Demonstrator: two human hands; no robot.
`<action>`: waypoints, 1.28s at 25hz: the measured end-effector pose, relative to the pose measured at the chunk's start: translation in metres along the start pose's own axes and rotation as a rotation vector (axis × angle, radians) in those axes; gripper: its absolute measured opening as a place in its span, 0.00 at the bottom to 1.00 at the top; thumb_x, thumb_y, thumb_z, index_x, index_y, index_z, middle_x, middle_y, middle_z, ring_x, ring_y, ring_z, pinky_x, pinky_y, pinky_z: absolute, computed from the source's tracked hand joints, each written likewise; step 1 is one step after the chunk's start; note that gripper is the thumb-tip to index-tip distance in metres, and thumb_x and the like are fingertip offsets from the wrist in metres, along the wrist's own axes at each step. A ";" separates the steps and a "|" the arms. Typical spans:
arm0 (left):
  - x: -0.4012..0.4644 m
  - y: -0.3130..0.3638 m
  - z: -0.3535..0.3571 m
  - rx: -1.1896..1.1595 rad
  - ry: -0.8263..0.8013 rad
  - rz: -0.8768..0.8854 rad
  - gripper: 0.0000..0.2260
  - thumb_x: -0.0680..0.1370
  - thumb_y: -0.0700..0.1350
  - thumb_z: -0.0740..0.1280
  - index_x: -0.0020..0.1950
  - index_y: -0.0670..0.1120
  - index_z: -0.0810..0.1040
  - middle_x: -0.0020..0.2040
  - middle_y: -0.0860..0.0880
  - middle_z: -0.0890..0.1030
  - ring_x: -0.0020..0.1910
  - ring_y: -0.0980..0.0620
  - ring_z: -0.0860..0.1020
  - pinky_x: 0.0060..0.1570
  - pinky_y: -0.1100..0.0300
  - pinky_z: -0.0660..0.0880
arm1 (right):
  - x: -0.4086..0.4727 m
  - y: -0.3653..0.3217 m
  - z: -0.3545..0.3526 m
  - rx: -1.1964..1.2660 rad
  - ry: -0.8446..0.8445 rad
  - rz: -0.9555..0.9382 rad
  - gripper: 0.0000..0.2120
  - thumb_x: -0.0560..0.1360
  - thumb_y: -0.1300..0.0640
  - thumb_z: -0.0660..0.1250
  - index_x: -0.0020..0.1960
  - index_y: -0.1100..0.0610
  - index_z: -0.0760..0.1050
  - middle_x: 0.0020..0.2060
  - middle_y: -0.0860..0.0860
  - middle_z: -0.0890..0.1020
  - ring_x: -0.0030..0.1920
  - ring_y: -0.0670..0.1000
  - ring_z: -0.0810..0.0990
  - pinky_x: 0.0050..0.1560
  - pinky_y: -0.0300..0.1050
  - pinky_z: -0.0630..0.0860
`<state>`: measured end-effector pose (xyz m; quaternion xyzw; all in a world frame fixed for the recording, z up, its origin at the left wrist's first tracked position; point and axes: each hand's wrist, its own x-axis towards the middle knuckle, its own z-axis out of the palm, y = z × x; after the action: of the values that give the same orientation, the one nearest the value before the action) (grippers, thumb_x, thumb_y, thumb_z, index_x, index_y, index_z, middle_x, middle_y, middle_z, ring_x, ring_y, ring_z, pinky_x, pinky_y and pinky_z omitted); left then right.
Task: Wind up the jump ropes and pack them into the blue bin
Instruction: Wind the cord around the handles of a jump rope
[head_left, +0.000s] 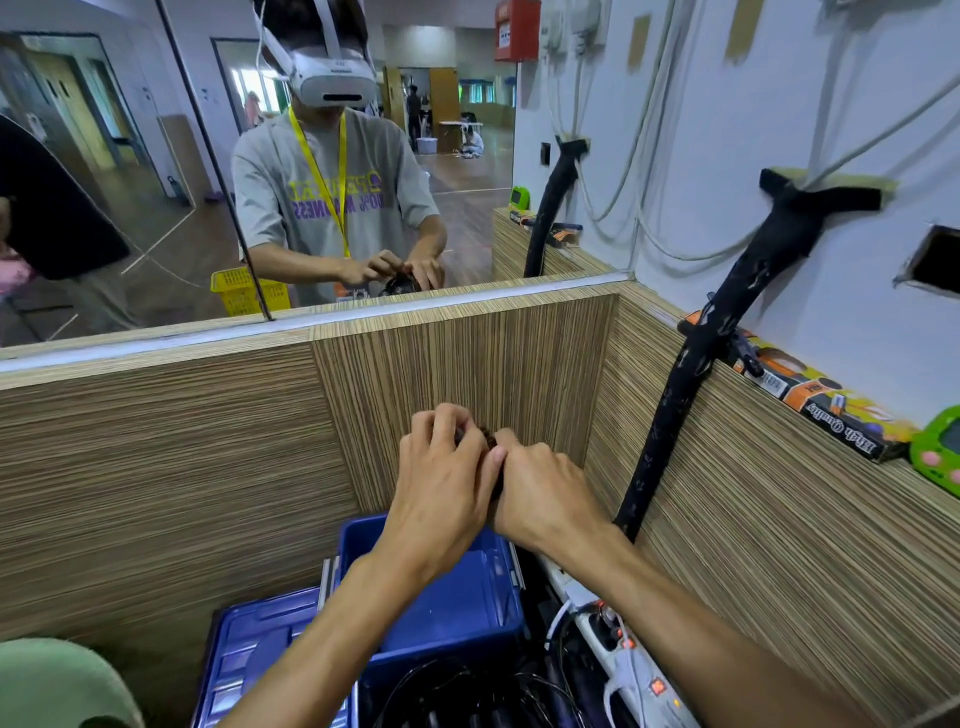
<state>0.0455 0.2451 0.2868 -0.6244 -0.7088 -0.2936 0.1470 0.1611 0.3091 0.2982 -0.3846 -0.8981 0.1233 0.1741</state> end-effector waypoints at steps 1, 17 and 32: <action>-0.001 0.000 0.003 0.007 -0.012 -0.006 0.15 0.82 0.55 0.55 0.45 0.47 0.74 0.54 0.52 0.68 0.53 0.54 0.64 0.51 0.58 0.65 | 0.001 0.002 0.001 0.026 -0.004 0.024 0.16 0.75 0.52 0.63 0.61 0.56 0.68 0.45 0.55 0.81 0.48 0.62 0.82 0.39 0.46 0.68; -0.027 0.003 0.019 -0.230 0.058 -0.075 0.08 0.81 0.49 0.60 0.54 0.45 0.73 0.57 0.53 0.65 0.56 0.55 0.69 0.55 0.59 0.72 | 0.010 0.014 0.025 0.173 0.044 0.148 0.11 0.75 0.48 0.63 0.55 0.52 0.68 0.42 0.54 0.83 0.45 0.61 0.82 0.42 0.51 0.77; -0.013 0.002 0.010 -1.207 0.171 -0.970 0.23 0.77 0.63 0.61 0.65 0.50 0.70 0.55 0.51 0.81 0.51 0.57 0.81 0.48 0.61 0.77 | 0.004 -0.018 0.053 0.712 -0.120 0.037 0.43 0.72 0.48 0.69 0.77 0.35 0.47 0.59 0.47 0.79 0.57 0.47 0.79 0.57 0.54 0.79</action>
<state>0.0511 0.2412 0.2716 -0.1918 -0.6062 -0.7073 -0.3090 0.1253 0.2954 0.2578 -0.3079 -0.8004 0.4538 0.2420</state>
